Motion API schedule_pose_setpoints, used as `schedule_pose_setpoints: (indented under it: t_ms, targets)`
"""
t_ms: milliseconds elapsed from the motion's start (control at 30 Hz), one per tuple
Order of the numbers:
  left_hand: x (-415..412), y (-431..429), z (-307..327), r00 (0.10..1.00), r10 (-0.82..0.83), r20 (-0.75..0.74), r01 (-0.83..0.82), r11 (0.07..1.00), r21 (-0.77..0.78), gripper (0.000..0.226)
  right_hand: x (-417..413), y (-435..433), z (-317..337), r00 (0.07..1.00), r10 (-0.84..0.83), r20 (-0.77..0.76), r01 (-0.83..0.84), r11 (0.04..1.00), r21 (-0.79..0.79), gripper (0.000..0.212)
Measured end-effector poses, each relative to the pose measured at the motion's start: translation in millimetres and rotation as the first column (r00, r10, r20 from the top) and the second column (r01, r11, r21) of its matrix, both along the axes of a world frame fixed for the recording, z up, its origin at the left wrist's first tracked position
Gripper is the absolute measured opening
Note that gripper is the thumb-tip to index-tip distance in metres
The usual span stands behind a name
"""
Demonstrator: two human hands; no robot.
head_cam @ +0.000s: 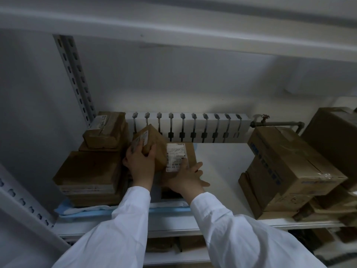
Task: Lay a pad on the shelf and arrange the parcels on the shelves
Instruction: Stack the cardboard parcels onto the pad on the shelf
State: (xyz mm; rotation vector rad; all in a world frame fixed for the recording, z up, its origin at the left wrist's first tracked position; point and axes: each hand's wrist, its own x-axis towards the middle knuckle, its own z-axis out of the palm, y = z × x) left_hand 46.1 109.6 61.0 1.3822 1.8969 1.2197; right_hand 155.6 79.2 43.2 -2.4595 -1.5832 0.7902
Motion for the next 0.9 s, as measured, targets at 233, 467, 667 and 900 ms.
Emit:
schedule_pose_setpoints:
  t_ms: [233,467,667,900]
  targets:
    - [-4.5,6.0,-4.6,0.997,-0.003,0.072,0.003,1.0,0.004,0.05,5.9,3.9,-2.4,0.999,-0.033,0.005,0.032,0.991,0.126,0.119]
    - [-2.1,9.6,-6.7,1.0,0.006,0.02,-0.006,1.0,0.013,0.05,9.0,7.0,-1.4,1.0,-0.016,0.006,0.015,0.992,0.126,0.119]
    - [-0.1,9.2,-7.3,1.0,-0.011,-0.018,0.012,1.0,0.019,0.049,17.3,4.1,4.1,0.996,-0.037,-0.086,0.05,0.986,0.156,0.117]
    - [10.9,5.1,-9.7,0.996,0.007,-0.092,-0.004,0.999,0.031,0.05,25.7,3.6,5.9,0.989,-0.043,-0.144,0.068,0.983,0.172,0.116]
